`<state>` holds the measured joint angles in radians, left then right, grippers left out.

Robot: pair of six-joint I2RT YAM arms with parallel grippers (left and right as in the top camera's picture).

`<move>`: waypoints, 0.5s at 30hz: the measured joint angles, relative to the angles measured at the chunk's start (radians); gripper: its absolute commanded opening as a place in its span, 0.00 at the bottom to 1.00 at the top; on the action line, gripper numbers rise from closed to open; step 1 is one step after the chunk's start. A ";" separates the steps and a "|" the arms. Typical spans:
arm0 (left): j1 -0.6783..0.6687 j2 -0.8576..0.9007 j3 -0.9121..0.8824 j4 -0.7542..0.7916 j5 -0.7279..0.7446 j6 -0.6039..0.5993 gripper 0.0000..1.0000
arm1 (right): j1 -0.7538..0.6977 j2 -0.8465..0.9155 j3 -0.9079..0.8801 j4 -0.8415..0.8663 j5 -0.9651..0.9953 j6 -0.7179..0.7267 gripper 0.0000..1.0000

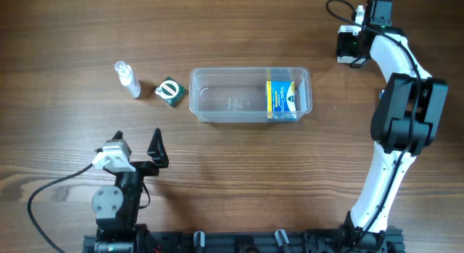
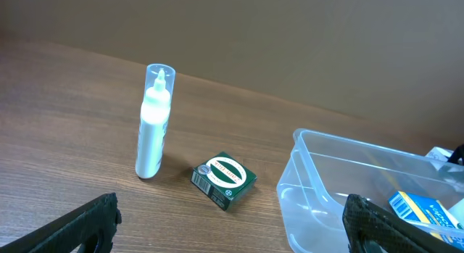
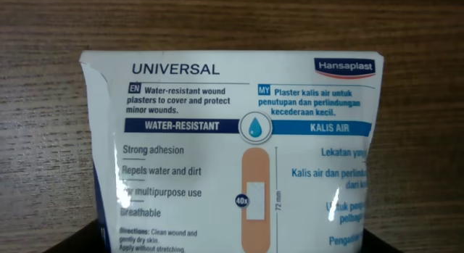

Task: Pack container
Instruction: 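Open right gripper and move to the white Hansaplast box, then grasp the Hansaplast box with right gripper and carry to container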

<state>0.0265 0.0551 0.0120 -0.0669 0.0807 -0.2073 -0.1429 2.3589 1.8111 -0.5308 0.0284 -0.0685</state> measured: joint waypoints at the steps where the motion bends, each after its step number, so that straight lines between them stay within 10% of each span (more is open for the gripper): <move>1: 0.000 0.000 0.000 0.000 0.000 0.000 1.00 | 0.000 0.000 0.000 -0.001 -0.001 0.002 0.69; 15: 0.000 0.000 0.000 0.000 0.000 0.000 1.00 | 0.000 -0.195 0.002 -0.167 -0.047 0.065 0.70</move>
<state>0.0265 0.0551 0.0120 -0.0669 0.0807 -0.2077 -0.1429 2.1643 1.8126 -0.6975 -0.0185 -0.0036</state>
